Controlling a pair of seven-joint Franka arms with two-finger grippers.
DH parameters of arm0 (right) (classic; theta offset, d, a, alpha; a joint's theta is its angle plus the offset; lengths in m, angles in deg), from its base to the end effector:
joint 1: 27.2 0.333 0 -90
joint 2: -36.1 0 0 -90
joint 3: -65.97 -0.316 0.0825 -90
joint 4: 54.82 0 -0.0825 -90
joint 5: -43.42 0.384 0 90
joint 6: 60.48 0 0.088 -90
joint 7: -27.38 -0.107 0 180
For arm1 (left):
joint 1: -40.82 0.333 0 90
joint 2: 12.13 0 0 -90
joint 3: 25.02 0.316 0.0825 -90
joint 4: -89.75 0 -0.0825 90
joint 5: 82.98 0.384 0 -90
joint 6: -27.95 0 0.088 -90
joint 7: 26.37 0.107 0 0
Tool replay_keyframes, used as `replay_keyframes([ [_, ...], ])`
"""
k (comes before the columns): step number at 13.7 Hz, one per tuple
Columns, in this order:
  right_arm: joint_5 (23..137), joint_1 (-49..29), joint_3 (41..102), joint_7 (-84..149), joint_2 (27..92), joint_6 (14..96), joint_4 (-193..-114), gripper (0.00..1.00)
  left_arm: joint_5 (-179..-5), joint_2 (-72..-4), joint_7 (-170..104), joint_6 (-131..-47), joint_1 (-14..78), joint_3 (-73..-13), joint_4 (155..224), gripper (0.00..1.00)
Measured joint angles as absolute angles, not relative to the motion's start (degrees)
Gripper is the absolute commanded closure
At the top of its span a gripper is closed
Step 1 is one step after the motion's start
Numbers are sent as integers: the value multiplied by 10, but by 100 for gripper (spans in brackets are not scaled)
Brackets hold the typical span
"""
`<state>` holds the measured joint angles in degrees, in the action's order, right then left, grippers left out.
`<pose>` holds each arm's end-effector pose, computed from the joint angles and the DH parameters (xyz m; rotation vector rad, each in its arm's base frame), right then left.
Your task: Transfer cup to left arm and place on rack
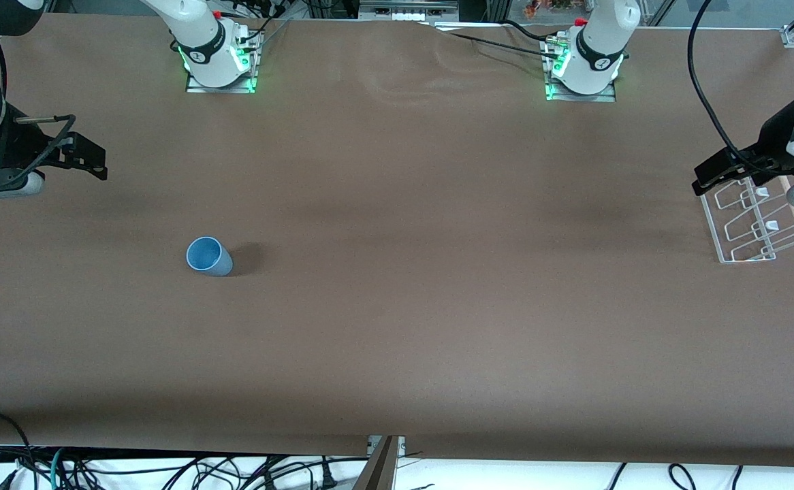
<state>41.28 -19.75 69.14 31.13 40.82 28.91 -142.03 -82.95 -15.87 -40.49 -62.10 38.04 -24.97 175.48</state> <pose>0.5765 0.0404 0.6000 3.0911 0.2178 -0.0682 0.5746 -0.0274 0.6229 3.1251 0.3117 0.0159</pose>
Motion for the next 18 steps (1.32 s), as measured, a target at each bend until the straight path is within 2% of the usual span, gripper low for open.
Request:
replay_keyframes([
  [18, 412, -200, 692, 311, 413, 283, -1419, 0, -829, -150, -404, -625, 392, -250, 1754, 0],
])
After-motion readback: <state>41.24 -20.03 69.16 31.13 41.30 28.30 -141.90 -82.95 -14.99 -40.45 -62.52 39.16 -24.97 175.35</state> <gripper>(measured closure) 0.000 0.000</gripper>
